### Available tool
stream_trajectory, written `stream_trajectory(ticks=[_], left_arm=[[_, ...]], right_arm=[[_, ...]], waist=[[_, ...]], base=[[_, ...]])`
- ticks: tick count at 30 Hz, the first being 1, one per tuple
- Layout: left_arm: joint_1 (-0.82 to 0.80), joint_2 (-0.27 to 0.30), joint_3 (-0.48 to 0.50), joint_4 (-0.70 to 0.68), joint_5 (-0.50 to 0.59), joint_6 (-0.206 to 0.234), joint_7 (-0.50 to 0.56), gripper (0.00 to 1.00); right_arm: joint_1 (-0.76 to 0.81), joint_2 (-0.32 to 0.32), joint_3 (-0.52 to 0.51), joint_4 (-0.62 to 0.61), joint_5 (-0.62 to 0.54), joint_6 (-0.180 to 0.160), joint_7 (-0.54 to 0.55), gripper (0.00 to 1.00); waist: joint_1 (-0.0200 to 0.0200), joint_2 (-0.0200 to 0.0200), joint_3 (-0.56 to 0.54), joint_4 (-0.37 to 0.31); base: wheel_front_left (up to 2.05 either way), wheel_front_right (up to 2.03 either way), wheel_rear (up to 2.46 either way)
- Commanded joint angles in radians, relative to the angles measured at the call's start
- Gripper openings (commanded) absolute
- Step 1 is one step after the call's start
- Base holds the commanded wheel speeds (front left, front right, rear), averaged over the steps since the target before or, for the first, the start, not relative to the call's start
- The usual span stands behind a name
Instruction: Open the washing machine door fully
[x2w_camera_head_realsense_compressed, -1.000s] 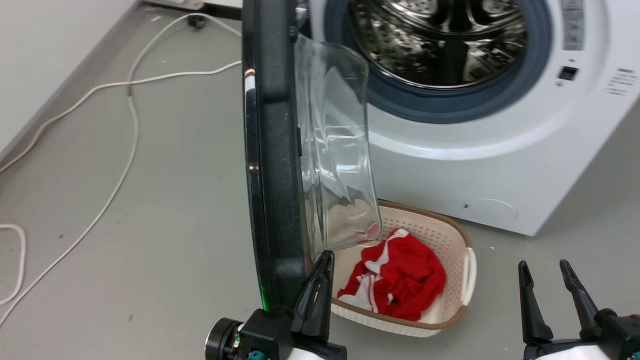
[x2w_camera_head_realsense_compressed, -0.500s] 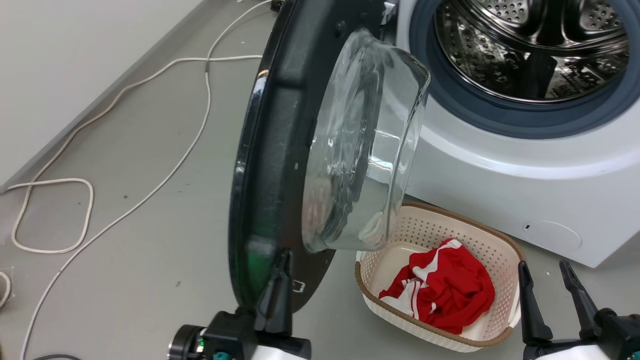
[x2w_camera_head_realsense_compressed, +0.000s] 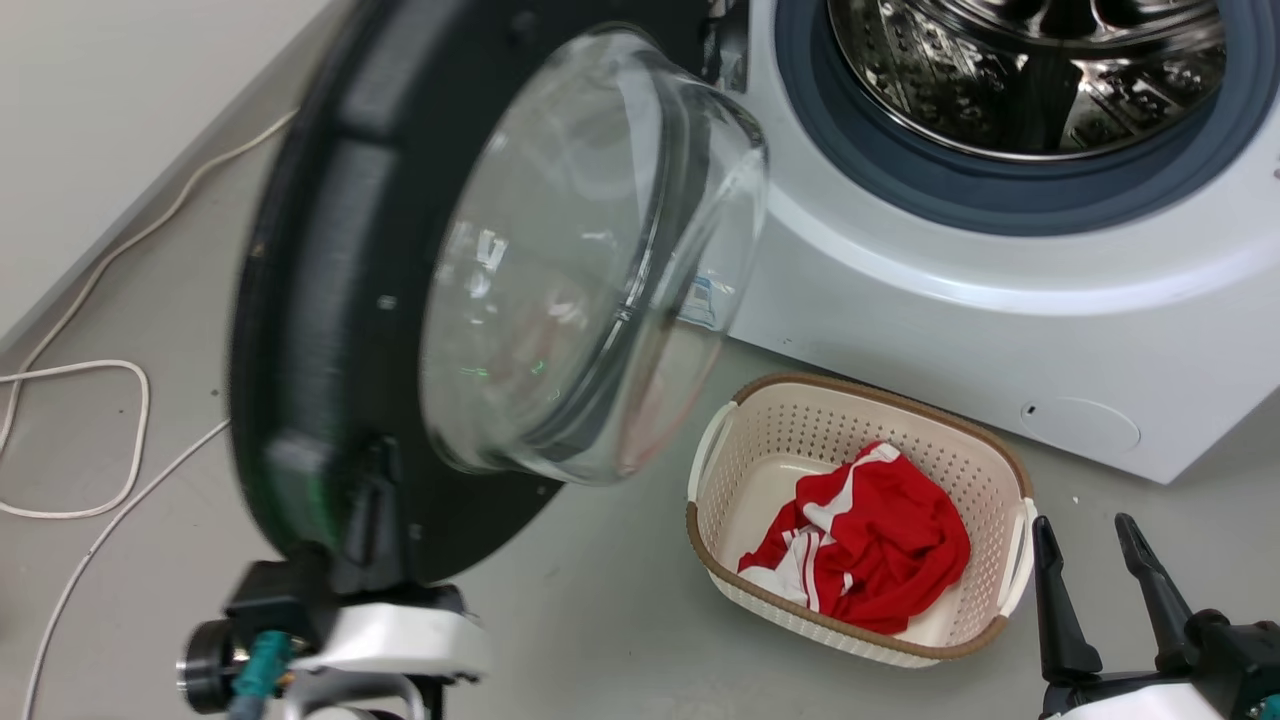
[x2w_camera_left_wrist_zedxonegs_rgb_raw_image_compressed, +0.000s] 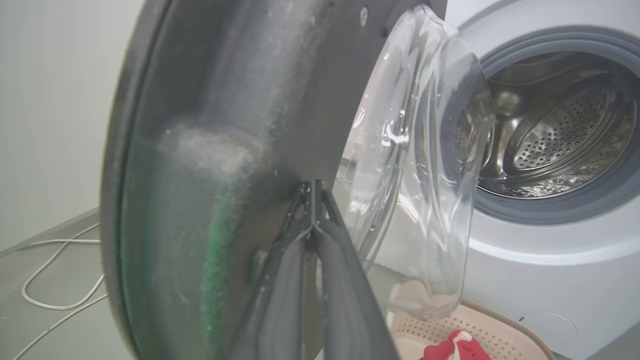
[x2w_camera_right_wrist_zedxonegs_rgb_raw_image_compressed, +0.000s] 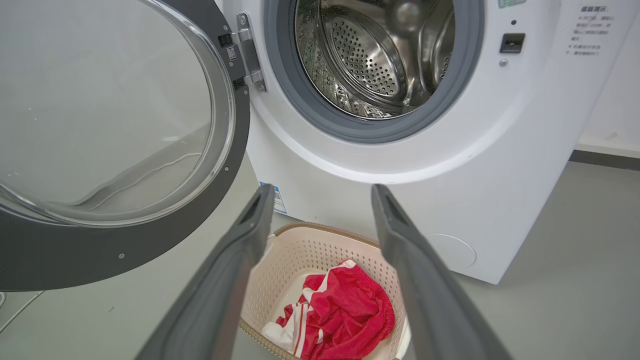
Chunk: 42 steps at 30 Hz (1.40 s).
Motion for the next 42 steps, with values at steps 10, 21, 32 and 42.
stream_trajectory(ticks=[10, 21, 32, 42], left_arm=[[-0.08, 0.047, 0.24, 0.106, -0.075, -0.055, -0.015, 0.0], [-0.223, 0.132, 0.337, 0.38, -0.117, -0.177, -0.014, 0.0], [-0.353, 0.201, 0.352, 0.582, -0.132, -0.248, -0.014, 0.0], [-0.266, 0.158, 0.407, 0.484, -0.077, -0.231, -0.014, 0.0]], right_arm=[[-0.03, 0.002, -0.004, -0.017, -0.012, -0.001, 0.017, 1.0], [-0.056, 0.002, 0.012, -0.02, -0.019, -0.001, 0.023, 1.0], [-0.068, 0.002, 0.011, -0.007, -0.017, -0.001, 0.018, 1.0], [-0.057, 0.002, 0.006, 0.013, 0.001, -0.001, 0.003, 1.0]], waist=[[-0.0001, 0.0, 0.058, -0.022], [-0.0001, 0.0, 0.086, -0.061], [-0.0001, 0.0, 0.092, -0.088], [-0.0001, 0.0, 0.059, -0.087]], base=[[0.0, 0.0, 0.0], [0.0, 0.0, 0.0], [0.0, 0.0, 0.0], [0.0, 0.0, 0.0]])
